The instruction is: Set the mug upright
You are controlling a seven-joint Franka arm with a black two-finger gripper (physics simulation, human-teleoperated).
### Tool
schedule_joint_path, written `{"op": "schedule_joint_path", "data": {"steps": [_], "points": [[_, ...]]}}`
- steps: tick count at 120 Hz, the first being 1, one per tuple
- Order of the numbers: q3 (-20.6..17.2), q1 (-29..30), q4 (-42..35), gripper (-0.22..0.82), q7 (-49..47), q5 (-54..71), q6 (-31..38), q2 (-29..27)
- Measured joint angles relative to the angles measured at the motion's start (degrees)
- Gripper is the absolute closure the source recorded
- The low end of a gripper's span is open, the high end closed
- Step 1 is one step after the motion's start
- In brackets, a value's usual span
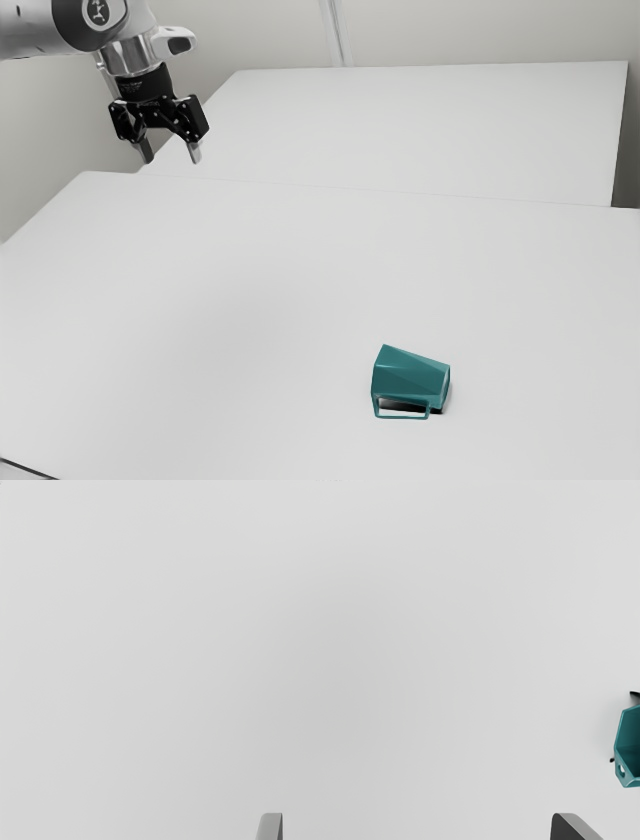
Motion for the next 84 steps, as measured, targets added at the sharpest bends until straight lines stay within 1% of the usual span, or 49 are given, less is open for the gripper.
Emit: {"op": "schedule_joint_path", "data": {"steps": [19,34,56,84], "points": [[-0.04,-0.20,-0.40,0.02,-0.33,-0.19,0.47,-0.25],[-0.09,-0.50,-3.57,0.02,-0.48,-2.07,3.46,-0.54],[-0.01,-1.00,-10.93,0.02,0.31,-9.42,11.18,-1.41],[0.00,-1.49,-23.65,0.02,4.16,-22.14,22.38,-3.35]]}}
